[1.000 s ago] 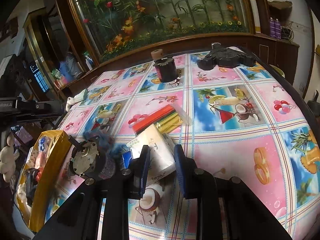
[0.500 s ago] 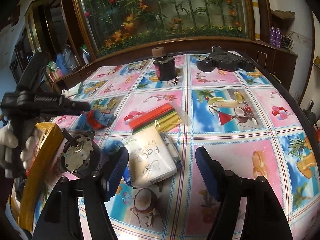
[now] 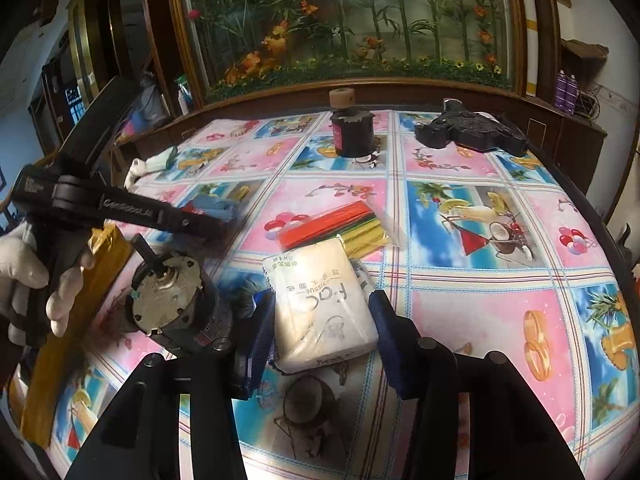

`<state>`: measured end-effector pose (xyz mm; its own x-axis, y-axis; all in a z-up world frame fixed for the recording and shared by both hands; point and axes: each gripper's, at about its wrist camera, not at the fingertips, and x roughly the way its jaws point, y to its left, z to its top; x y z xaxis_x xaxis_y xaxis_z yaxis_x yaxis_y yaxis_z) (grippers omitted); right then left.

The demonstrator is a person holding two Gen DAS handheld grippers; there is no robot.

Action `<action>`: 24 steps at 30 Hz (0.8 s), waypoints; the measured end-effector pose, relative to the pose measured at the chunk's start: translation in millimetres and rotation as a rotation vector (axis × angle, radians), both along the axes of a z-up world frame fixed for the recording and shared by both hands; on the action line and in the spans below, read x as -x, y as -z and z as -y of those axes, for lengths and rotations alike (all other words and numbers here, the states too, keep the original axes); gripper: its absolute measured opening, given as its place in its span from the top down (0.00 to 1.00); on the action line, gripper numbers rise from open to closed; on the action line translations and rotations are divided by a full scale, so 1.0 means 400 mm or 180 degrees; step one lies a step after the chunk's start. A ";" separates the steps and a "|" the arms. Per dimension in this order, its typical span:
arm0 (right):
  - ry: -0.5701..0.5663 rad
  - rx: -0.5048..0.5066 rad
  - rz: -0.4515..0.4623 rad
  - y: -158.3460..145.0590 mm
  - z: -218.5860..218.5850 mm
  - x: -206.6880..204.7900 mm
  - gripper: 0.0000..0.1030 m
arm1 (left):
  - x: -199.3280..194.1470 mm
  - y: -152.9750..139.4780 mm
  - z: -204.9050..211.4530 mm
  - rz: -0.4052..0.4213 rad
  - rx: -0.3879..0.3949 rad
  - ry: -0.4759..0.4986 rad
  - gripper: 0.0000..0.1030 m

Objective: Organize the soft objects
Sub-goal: 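Grasp blue knitted item in red mesh with left tool while right tool grasps white tissue pack, then carry both items into the tray and open both tools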

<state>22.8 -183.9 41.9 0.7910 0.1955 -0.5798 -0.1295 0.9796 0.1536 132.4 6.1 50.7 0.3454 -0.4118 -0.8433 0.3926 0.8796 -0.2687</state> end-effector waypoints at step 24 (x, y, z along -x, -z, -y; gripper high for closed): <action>-0.0415 -0.0254 0.0148 -0.156 -0.167 0.277 0.55 | 0.603 -0.101 -0.669 0.0551 0.0351 -0.1580 0.66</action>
<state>-88.0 -117.1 104.1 0.7814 0.3423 -0.5217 -0.2636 0.9389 0.2212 -108.8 273.6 91.1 0.6513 -0.2466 -0.7177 -0.0166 0.9409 -0.3384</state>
